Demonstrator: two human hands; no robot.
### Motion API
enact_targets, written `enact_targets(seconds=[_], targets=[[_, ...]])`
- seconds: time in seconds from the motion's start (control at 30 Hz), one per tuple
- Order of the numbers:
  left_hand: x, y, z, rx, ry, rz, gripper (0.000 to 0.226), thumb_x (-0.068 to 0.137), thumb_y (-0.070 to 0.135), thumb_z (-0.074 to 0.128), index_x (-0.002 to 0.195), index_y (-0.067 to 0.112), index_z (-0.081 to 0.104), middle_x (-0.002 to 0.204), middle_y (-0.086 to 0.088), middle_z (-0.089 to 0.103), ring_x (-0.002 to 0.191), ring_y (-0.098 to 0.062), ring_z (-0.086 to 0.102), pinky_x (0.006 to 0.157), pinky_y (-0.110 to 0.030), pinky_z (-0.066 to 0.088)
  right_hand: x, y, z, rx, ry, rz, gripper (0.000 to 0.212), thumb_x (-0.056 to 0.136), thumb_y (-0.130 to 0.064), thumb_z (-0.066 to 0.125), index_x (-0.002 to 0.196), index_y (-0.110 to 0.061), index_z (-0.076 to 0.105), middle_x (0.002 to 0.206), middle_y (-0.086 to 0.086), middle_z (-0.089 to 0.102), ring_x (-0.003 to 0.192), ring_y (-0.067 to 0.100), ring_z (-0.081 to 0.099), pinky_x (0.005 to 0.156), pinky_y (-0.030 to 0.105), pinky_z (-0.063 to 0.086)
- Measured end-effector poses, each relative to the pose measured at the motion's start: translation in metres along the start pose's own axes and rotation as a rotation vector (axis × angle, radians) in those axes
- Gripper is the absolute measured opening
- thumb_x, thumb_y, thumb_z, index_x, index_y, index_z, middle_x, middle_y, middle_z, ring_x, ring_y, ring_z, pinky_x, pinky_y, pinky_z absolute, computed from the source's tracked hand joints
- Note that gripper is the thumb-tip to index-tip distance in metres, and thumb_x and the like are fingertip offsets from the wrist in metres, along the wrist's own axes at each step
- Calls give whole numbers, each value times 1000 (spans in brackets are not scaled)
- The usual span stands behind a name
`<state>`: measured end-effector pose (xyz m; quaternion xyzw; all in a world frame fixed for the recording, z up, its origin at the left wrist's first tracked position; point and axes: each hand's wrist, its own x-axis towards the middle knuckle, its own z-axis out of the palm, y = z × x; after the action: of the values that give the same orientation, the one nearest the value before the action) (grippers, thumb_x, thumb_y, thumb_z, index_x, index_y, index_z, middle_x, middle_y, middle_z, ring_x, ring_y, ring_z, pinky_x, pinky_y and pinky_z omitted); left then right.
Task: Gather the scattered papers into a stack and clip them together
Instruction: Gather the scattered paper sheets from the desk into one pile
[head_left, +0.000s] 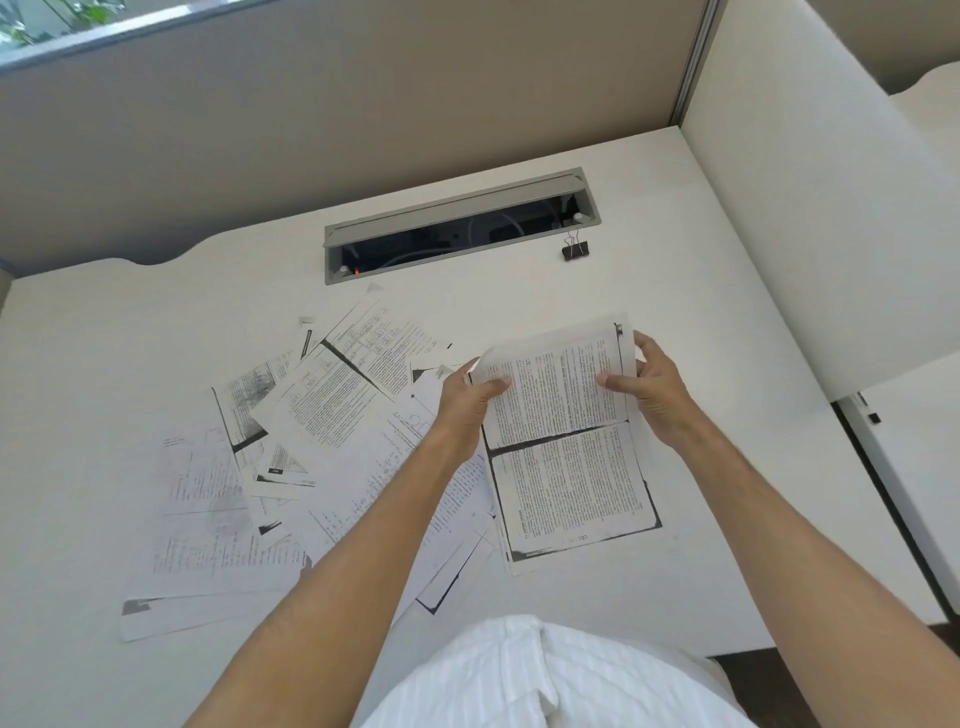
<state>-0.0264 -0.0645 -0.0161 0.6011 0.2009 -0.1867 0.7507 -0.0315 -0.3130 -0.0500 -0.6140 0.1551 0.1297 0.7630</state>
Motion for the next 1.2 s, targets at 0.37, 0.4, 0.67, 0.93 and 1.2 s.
enact_targets(seconds=[0.37, 0.4, 0.67, 0.93, 1.2], targets=[[-11, 18, -22, 11, 47, 35, 12, 92, 17, 58, 97, 16, 69, 101, -8, 72, 99, -27, 64, 86, -38, 50, -12, 15, -3, -76, -96, 60, 31, 72, -1, 77, 101, -12, 75, 103, 4, 78, 101, 22, 73, 88, 35, 56], [-8, 19, -30, 8, 118, 39, 8, 92, 19, 60, 94, 17, 68, 98, -4, 71, 93, -23, 64, 84, -37, 51, -12, 16, -4, -73, -88, 56, 30, 74, 1, 75, 101, -12, 74, 102, 3, 78, 100, 21, 73, 86, 32, 58], [17, 16, -91, 377, 399, 140, 25, 85, -1, 63, 101, 16, 67, 103, 0, 69, 105, -19, 64, 82, -25, 50, -12, 19, -12, -69, 10, 52, 33, 78, 5, 72, 109, -8, 70, 96, -3, 79, 93, 13, 74, 75, 20, 58], [52, 15, -97, 932, 280, 162, 32, 90, 15, 66, 122, 16, 65, 121, -2, 66, 99, -15, 62, 88, -27, 48, -10, 23, -9, -85, 30, 68, 32, 79, 7, 71, 107, -9, 70, 93, -5, 79, 89, 11, 75, 69, 18, 58], [74, 19, -91, 1361, 137, 190, 45, 90, 3, 52, 129, 23, 60, 134, -4, 52, 125, -26, 44, 103, -45, 40, -5, 22, -8, -111, 33, 77, 31, 82, 7, 69, 109, -7, 70, 103, 5, 75, 92, 12, 74, 78, 24, 58]])
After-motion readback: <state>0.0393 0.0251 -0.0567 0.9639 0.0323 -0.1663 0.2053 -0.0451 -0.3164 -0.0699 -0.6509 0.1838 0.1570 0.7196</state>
